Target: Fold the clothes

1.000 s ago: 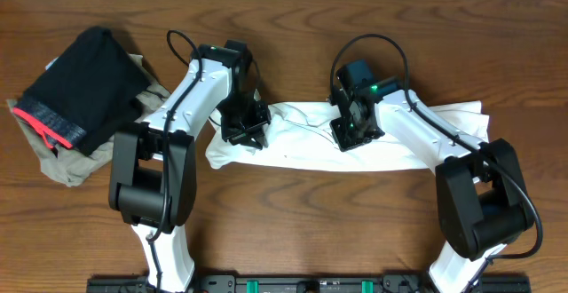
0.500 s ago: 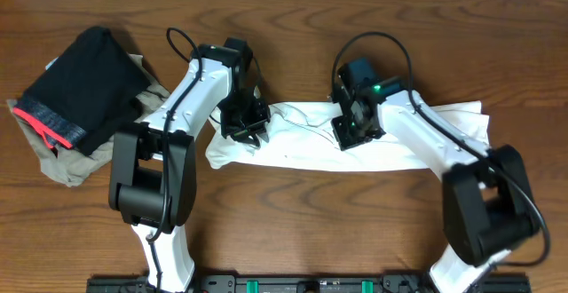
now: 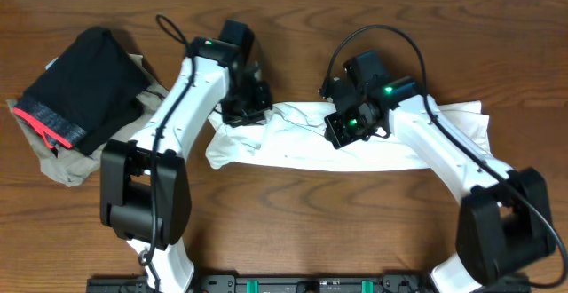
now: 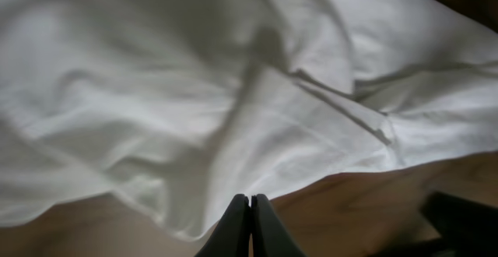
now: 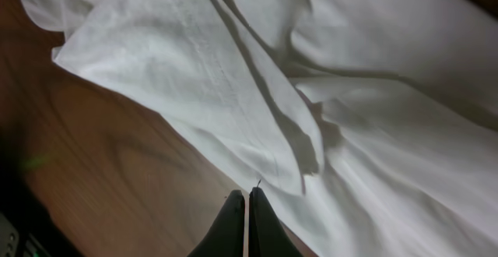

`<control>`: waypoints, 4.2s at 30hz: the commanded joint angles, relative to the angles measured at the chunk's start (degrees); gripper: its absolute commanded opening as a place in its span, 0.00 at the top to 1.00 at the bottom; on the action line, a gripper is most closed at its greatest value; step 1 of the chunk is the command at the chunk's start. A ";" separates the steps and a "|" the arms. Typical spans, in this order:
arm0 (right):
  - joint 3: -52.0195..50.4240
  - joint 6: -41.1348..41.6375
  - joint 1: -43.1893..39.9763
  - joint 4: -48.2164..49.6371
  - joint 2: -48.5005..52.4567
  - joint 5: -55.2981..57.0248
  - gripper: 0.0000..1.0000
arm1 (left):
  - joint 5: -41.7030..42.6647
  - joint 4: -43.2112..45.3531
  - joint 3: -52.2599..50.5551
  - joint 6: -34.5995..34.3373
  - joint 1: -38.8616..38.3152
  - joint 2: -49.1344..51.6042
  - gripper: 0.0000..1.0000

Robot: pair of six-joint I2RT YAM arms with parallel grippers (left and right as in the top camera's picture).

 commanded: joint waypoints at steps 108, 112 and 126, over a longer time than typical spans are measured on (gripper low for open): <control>-0.44 -10.34 -53.07 1.57 17.49 -3.19 0.49 | -8.35 6.56 -1.38 6.25 3.96 -0.26 0.45; -0.44 -10.67 -52.24 0.85 17.49 -2.73 0.81 | -8.35 6.49 -1.38 6.25 3.96 -0.26 0.45; 6.56 -0.15 -54.64 -5.11 12.79 11.37 0.99 | -8.31 6.08 -1.38 6.25 3.96 -0.28 0.45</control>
